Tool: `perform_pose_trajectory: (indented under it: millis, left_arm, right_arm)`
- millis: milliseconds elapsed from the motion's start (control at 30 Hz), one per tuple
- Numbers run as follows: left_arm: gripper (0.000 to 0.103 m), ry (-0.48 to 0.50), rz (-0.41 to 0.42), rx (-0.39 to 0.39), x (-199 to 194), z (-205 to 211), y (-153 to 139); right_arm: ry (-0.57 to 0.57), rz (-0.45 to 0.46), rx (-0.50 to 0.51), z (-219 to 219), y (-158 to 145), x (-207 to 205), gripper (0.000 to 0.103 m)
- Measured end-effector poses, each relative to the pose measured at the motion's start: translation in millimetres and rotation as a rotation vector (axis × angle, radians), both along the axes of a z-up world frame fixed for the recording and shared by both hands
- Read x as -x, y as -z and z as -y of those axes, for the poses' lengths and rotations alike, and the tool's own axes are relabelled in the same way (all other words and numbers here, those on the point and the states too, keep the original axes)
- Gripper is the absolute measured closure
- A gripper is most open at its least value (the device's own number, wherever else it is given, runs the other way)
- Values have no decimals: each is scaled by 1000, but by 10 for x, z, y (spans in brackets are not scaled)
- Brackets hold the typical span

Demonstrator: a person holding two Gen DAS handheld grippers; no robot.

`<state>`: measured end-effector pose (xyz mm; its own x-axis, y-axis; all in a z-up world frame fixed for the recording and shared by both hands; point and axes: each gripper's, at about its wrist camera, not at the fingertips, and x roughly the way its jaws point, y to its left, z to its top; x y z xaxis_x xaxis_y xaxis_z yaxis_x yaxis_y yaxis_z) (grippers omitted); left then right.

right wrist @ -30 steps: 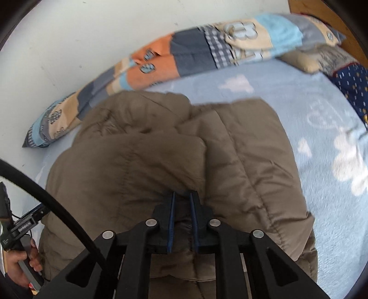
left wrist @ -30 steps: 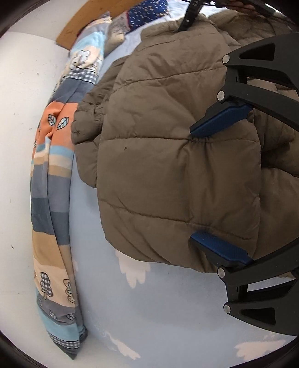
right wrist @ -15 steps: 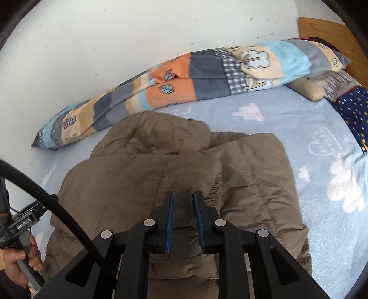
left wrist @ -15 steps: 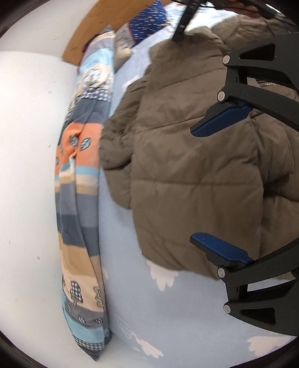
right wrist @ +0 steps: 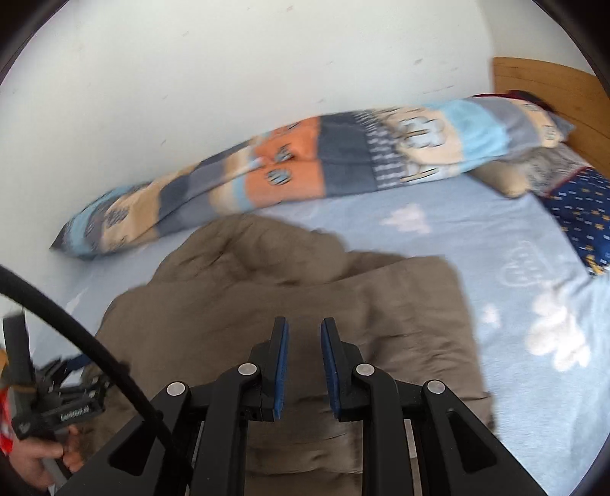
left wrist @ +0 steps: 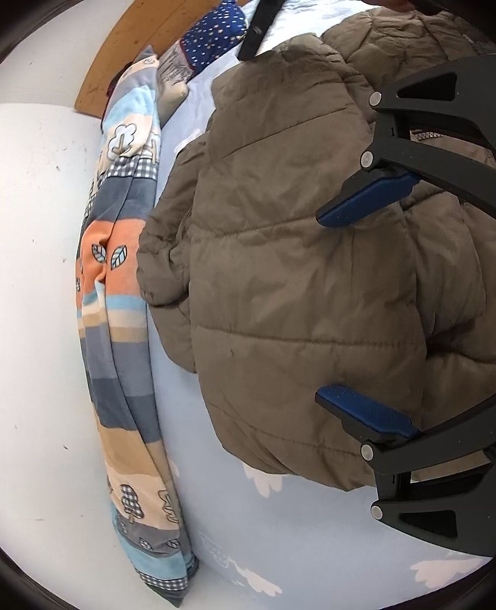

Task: Fold large clothes
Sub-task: 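Grasp the jacket hem with both tools and fold it toward the hood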

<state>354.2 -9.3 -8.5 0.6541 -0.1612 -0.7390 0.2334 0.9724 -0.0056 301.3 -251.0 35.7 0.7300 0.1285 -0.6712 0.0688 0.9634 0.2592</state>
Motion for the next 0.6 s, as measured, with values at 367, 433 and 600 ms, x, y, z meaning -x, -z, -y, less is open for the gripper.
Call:
perform_pose_trajectory:
  millis: [367, 433, 600]
  left_arm:
    - [16, 9, -49, -29, -41, 20, 236]
    - [16, 9, -47, -31, -37, 22, 222]
    - [17, 1, 6, -15, -57, -70, -50]
  right_arm:
    - [-69, -224, -5, -72, 598, -204, 85]
    - [-70, -226, -3, -82, 613, -196, 85]
    - [-74, -186, 7, -107, 442, -154, 85]
